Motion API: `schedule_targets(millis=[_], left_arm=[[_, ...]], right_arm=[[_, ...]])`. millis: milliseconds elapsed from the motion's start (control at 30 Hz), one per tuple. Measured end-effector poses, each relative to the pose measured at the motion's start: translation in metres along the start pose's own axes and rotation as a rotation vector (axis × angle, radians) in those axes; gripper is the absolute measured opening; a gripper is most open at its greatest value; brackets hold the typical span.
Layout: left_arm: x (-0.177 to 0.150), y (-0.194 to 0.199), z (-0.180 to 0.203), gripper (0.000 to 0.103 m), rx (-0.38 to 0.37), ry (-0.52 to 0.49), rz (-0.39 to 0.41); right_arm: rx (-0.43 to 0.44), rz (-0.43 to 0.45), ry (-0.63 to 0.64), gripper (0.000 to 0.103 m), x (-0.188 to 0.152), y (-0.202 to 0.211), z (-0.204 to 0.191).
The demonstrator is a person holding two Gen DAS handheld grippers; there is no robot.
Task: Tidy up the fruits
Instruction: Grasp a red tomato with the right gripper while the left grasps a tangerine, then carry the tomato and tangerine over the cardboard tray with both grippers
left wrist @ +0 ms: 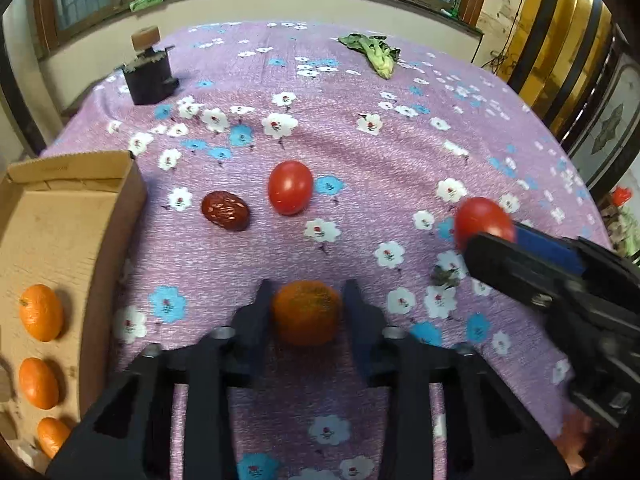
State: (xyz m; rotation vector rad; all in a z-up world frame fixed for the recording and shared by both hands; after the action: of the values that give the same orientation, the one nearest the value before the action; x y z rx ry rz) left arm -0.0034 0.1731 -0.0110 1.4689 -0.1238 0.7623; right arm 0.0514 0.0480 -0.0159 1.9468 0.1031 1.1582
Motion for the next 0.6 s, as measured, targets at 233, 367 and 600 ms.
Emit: schedule_targets(millis=[233,367,600], left_arm=[[-0.017,0.021,-0.005,0.029,0.008,0.01,0.029],[-0.028,0.038,-0.012,0.029,0.016,0.027,0.053],[-0.04,0.064,-0.028,0.029,0.042,0.057,0.091]], right_arm=[[0.017,0.025,0.011,0.03,-0.008,0.024,-0.012],[0.028,0.035,0.03,0.03,-0.01,0.034,-0.023],[0.057,0.037,0.058,0.029,-0.013,0.043,-0.045]])
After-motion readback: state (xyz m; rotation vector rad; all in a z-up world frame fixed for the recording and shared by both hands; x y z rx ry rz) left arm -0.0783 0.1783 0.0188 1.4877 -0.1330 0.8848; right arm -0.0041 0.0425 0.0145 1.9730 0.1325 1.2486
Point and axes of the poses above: each gripper's, at about its wrist camera, not at the fingertips, and y roughly against the way its jaws point, z to its right, x to its top, the point moved 1 cm from there along -y, roughly the way its jaws point, and after that the axes turned 6 degrees about y, right-handed, at the moved point
